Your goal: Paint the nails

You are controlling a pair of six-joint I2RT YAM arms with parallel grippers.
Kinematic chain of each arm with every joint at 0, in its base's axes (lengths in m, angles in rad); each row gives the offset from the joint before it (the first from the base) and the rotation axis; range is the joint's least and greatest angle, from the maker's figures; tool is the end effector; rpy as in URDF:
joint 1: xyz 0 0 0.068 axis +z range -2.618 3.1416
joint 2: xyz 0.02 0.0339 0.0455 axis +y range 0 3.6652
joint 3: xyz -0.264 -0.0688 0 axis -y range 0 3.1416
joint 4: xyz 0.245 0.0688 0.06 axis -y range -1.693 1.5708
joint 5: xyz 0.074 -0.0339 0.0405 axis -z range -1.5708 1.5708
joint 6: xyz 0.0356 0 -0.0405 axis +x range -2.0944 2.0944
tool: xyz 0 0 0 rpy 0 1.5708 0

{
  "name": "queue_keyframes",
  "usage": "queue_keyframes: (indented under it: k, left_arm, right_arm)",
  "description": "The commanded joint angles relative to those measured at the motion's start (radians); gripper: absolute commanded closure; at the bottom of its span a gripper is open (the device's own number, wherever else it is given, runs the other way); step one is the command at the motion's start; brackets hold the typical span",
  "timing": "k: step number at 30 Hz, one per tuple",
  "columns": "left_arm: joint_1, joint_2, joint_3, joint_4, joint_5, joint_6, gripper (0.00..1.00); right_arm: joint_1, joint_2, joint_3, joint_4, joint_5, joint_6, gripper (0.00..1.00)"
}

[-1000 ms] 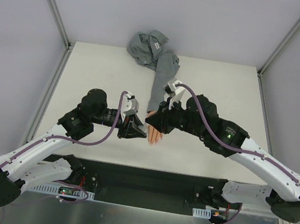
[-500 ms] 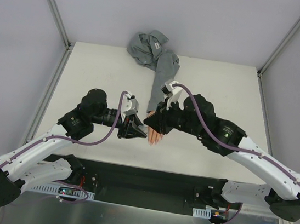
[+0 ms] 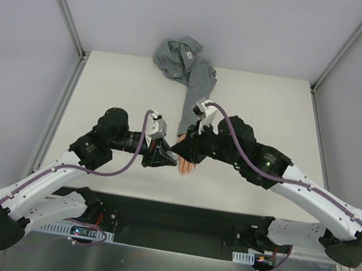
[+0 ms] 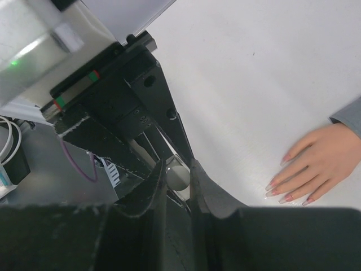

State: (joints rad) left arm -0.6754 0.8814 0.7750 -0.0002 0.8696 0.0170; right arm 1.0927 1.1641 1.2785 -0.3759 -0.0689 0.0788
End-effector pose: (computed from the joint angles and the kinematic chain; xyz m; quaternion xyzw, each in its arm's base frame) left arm 0.1379 -0.1453 0.3405 0.4938 0.5390 -0.4925 0.4724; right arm 0.1165 0.2301 0.4152 -0.4032 0.6829 0.3592 0.4920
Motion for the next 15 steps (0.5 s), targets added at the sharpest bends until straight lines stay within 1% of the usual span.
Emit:
queue_keyframes:
  k: [1, 2, 4, 7, 9, 12, 15]
  left_arm:
    - [-0.009, -0.025, 0.001, 0.043, -0.038, 0.009, 1.0]
    - [-0.009, -0.025, 0.001, 0.045, -0.052, 0.006, 1.0]
    - [-0.01, -0.028, 0.001, 0.048, -0.084, 0.003, 1.0]
    - [-0.009, -0.042, -0.008, 0.054, -0.113, 0.003, 1.0]
    - [-0.009, -0.047, -0.013, 0.057, -0.115, 0.005, 1.0]
    - [-0.01, -0.047, -0.011, 0.058, -0.103, 0.0, 1.0]
    - [-0.009, -0.055, -0.02, 0.075, -0.107, -0.014, 1.0]
  right_arm:
    - [0.002, -0.004, -0.073, 0.121, -0.023, 0.067, 1.0]
    - [0.01, 0.002, -0.086, 0.138, -0.017, 0.088, 1.0]
    - [0.059, 0.019, -0.116, 0.153, 0.059, 0.096, 0.99]
    - [0.116, 0.045, -0.142, 0.152, 0.208, 0.125, 0.99]
    - [0.134, 0.052, -0.137, 0.14, 0.283, 0.128, 1.0]
    - [0.147, 0.051, -0.102, 0.092, 0.339, 0.116, 1.0]
    - [0.148, 0.033, -0.097, 0.054, 0.427, 0.16, 0.99]
